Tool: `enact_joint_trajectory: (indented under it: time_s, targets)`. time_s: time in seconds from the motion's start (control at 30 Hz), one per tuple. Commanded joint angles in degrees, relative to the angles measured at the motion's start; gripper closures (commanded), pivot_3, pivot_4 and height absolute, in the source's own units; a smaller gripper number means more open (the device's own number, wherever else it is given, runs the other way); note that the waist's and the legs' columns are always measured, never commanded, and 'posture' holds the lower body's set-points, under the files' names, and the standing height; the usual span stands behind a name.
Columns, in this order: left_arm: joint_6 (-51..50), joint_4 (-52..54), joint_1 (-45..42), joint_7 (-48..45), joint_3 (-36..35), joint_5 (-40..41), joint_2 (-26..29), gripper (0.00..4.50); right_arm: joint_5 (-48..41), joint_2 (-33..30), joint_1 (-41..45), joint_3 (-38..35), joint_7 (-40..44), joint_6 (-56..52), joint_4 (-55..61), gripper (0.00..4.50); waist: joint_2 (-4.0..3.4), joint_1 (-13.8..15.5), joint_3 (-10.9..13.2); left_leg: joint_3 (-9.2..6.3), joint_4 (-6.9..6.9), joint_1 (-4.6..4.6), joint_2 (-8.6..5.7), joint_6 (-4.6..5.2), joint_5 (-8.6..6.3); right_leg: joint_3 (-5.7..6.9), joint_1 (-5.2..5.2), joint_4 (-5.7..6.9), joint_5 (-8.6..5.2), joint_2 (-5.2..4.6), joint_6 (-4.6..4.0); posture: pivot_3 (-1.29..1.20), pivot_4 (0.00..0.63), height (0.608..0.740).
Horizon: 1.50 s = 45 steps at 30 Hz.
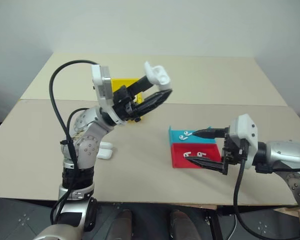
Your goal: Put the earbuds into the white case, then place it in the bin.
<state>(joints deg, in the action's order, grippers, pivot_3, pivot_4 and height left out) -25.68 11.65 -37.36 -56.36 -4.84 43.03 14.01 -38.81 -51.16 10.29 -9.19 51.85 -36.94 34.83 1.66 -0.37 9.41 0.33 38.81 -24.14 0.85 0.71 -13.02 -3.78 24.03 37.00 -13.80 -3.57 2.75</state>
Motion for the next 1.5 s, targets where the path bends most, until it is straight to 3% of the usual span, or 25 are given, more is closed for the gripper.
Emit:
enact_joint_trajectory:
  time_s: [0.03,0.23,0.33,0.47,0.77,1.03,1.5]
  targets:
    - [2.8,-0.4,0.3,-7.9,1.0,1.2,2.5,1.76,3.9,-3.9,1.6,1.6,-2.4,-2.3,2.9,0.0,-0.03,-0.4,0.0,0.01,0.0,0.01,0.0,0.0,0.0,-0.01,0.0,0.0,0.0,0.01,0.0,0.0,0.15,0.74]
    - [3.0,2.7,6.2,-8.1,1.5,0.6,5.7,1.76,4.9,-9.3,6.5,5.9,-2.0,-8.5,2.3,0.0,-0.08,-0.6,0.0,-0.01,-0.01,0.06,0.07,0.01,0.0,-0.07,0.01,0.01,-0.02,0.09,-0.02,0.0,0.15,0.74]
    - [2.7,6.2,10.2,-7.2,1.8,1.5,6.6,1.76,6.7,-13.1,8.1,8.5,0.7,-8.6,2.8,0.62,-0.08,-0.4,0.0,-0.01,0.0,0.01,0.07,0.02,-0.01,-0.06,0.04,-0.04,-0.02,0.06,-0.02,0.0,0.15,0.74]
    - [3.3,8.3,12.5,-6.8,2.8,1.5,6.5,1.76,9.4,-16.2,12.6,14.0,3.9,-9.3,1.4,1.97,-0.08,-0.2,0.0,-0.01,0.01,0.0,0.09,0.03,-0.01,-0.03,0.02,-0.08,-0.02,0.05,-0.02,0.0,0.15,0.74]
    - [4.7,10.5,14.4,-5.1,4.8,1.1,4.5,1.76,24.9,-18.0,22.2,30.5,12.1,-4.2,-4.8,1.97,-0.1,-0.4,-0.1,0.02,0.01,0.0,0.11,0.03,-0.01,-0.04,0.05,-0.09,-0.02,0.07,-0.03,0.0,0.15,0.74]
    - [4.9,10.5,14.8,-6.8,4.7,1.5,6.7,1.76,29.1,-16.6,22.6,31.2,17.0,-1.0,-7.8,1.97,-0.1,-0.4,-0.1,0.02,0.01,0.03,0.1,0.03,-0.01,-0.05,0.06,-0.03,-0.02,0.07,-0.04,0.0,0.15,0.74]
    - [4.4,9.3,13.6,-9.5,5.8,2.3,7.3,1.76,39.4,-11.1,22.6,35.5,17.8,2.0,-13.3,1.97,-0.1,-0.4,-0.1,0.02,0.01,0.02,0.1,0.03,-0.01,-0.05,0.06,-0.03,-0.02,0.06,-0.04,0.0,0.15,0.74]
